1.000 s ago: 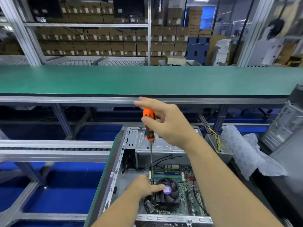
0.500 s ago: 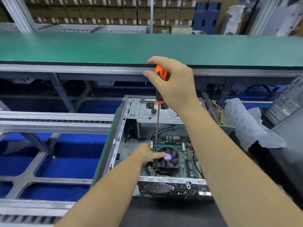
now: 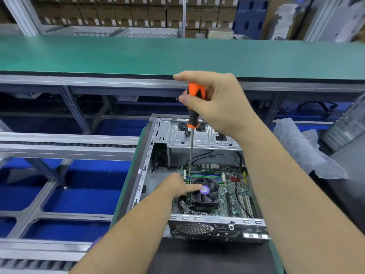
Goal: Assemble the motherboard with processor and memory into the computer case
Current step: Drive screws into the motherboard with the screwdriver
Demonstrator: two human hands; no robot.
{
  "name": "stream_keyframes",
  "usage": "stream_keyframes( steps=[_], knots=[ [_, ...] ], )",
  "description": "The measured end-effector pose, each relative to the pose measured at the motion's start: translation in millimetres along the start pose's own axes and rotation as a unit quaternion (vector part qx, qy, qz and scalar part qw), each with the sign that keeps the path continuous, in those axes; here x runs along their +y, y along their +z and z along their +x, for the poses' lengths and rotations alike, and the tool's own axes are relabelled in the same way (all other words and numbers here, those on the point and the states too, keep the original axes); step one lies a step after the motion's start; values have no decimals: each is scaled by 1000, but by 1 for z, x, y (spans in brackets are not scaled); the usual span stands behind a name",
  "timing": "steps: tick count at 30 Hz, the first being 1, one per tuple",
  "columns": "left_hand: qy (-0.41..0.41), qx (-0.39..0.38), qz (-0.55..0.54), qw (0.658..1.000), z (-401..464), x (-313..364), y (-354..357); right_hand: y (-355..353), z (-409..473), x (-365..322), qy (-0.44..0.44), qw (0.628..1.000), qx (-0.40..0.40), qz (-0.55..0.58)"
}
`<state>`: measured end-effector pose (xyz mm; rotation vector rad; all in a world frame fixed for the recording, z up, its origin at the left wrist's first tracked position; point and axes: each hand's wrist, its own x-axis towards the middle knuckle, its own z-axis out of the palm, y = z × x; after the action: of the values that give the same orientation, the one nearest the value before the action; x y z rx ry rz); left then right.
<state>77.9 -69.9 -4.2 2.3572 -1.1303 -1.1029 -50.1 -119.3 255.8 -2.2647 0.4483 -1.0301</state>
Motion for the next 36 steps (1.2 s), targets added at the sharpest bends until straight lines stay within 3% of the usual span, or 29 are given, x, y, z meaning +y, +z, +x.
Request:
stream_keyframes(
  steps=[2,3,7,12,16,22,26,31,36],
  knots=[
    [-4,4,-11,1000,0,-2,1,4,2,3,6,990,74,-120],
    [-5,5,-11,1000,0,-3,2,5,0,4,21,990,74,-115],
    [-4,3,3,1000,3,-1,1,-3,-7,-1,49,996,-40,67],
    [6,-4,24,1000,2,-1,2,4,1,0,6,990,27,-138],
    [13,-10,41,999,1,0,1,12,-5,-4,63,997,-7,42],
    [29,-2,74,997,3,1,3,10,-5,2,54,987,122,-94],
    [43,7,85,995,4,2,1,8,-13,-5,76,994,49,68],
    [41,3,102,994,-4,3,-1,10,-5,-8,47,988,97,-114],
    [36,-15,132,991,-16,9,-3,1,-6,-15,73,995,-5,75]
  ],
)
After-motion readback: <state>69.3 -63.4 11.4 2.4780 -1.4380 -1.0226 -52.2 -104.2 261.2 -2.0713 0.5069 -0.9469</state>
